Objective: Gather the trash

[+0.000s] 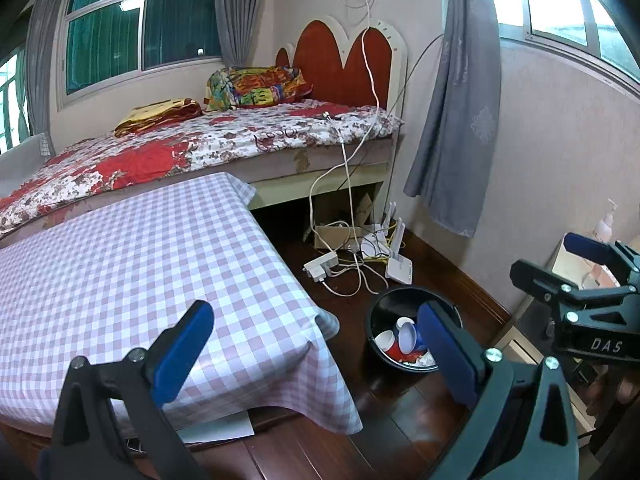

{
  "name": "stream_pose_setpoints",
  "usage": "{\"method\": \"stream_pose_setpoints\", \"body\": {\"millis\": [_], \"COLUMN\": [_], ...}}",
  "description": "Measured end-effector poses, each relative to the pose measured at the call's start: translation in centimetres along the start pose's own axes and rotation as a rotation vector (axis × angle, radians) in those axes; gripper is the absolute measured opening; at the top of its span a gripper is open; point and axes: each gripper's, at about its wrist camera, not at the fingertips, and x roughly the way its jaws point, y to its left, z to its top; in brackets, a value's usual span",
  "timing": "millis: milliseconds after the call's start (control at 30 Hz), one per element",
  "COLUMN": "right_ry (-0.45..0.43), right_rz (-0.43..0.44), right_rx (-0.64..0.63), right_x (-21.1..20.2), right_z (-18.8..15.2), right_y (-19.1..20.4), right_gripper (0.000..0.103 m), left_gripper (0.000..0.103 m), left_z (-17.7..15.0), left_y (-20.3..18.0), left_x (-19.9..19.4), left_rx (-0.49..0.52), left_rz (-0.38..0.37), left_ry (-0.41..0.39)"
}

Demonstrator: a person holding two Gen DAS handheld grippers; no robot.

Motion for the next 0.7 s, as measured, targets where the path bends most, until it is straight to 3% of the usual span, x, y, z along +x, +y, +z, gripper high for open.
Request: {"method": "stream_pose_setpoints", "body": {"millis": [700], "right_ry": [0.003], "right_rz": [0.005], "right_rx": [0.007], "right_x": [-0.14], "right_z": [-0.07], "right_y": [-0.18], "right_gripper": [0.103], "left_gripper": [0.102], "left_z": [0.06], "left_y": [-0.7], "left_x": [0.0], "left_rx": [-0.003], "left_rz": [-0.01], "left_ry": [0.003]}}
